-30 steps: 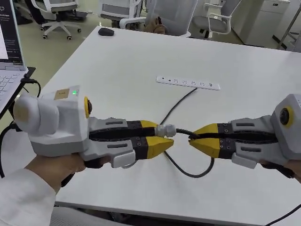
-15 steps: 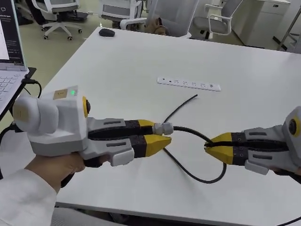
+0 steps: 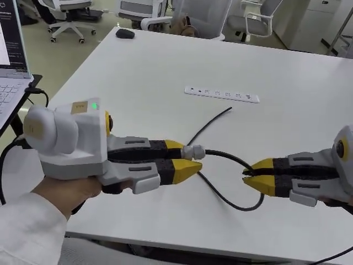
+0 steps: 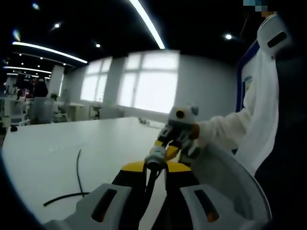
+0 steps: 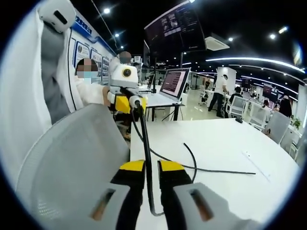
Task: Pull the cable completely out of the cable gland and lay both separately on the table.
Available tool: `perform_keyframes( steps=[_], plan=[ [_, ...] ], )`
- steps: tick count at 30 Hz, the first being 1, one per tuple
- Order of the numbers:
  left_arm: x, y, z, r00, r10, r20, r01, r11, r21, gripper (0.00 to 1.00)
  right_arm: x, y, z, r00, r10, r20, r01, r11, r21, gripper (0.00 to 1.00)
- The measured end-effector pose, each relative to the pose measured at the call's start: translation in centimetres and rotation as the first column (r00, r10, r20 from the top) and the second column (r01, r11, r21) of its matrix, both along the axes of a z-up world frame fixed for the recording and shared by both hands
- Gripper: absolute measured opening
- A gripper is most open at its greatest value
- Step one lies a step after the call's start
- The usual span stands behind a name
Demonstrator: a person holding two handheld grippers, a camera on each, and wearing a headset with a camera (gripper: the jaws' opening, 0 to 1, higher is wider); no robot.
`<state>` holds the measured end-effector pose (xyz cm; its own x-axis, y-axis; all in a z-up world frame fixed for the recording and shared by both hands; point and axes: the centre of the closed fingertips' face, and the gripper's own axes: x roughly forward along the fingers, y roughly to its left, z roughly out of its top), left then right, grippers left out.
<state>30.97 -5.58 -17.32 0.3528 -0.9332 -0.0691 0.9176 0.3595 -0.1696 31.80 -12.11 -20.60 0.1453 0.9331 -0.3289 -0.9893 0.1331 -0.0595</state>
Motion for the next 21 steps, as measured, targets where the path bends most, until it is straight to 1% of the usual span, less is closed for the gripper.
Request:
perform_keyframes(
  steps=[1, 3, 5, 7, 8, 14, 17, 18, 19, 20, 21],
  plan=[
    [0.0, 0.0, 0.0, 1.0, -0.003, -0.001, 0.003, 1.0, -0.001, 0.16, -0.1, 0.2, 0.6, 1.0, 0.008, 0.002, -0.008, 1.0, 0.015, 0.17],
    [-0.1, -0.1, -0.1, 1.0, -0.007, -0.002, 0.007, 1.0, 0.002, 0.16, -0.6, 0.9, 1.7, 0.999, 0.038, 0.008, -0.039, 0.999, 0.036, 0.14],
    [-0.1, -0.1, -0.1, 1.0, -0.009, -0.004, 0.009, 1.0, 0.003, 0.16, -0.9, 1.8, 2.8, 0.998, 0.057, 0.014, -0.058, 0.997, 0.058, 0.15],
    [-0.2, -0.1, -0.2, 1.0, -0.011, -0.005, 0.011, 1.0, 0.004, 0.16, -1.1, 2.5, 3.5, 0.997, 0.073, 0.035, -0.075, 0.995, 0.07, 0.17],
    [-0.2, -0.1, -0.2, 1.0, -0.011, -0.004, 0.012, 1.0, 0.005, 0.16, -1.5, 3.0, 3.8, 0.994, 0.096, 0.042, -0.099, 0.992, 0.073, 0.18],
    [-0.3, -0.2, -0.2, 1.0, -0.02, -0.001, 0.02, 1.0, 0.008, 0.16, -2.3, 5.6, 5.0, 0.986, 0.157, 0.056, -0.162, 0.981, 0.105, 0.12],
    [-0.5, -0.3, -0.2, 1.0, -0.028, 0.005, 0.028, 1.0, 0.012, 0.16, -2.3, 6.1, 5.1, 0.983, 0.17, 0.065, -0.176, 0.978, 0.11, 0.07],
    [-0.5, -0.4, -0.2, 1.0, -0.027, 0.007, 0.027, 1.0, 0.013, 0.16, -2.5, 6.3, 5.3, 0.979, 0.192, 0.068, -0.199, 0.973, 0.117, 0.04],
    [-0.5, -0.4, -0.2, 1.0, -0.028, 0.008, 0.028, 1.0, 0.013, 0.16, -2.6, 6.4, 5.3, 0.978, 0.196, 0.07, -0.203, 0.972, 0.12, 0.0],
    [-0.5, -0.4, -0.2, 1.0, -0.03, 0.002, 0.03, 1.0, 0.006, 0.16, -2.7, 6.6, 5.3, 0.977, 0.206, 0.06, -0.212, 0.969, 0.125, 0.0],
    [-0.5, -0.4, -0.2, 0.999, -0.035, -0.008, 0.035, 0.999, 0.003, 0.16, -2.6, 6.6, 5.3, 0.977, 0.206, 0.055, -0.211, 0.969, 0.124, 0.0]
  ],
)
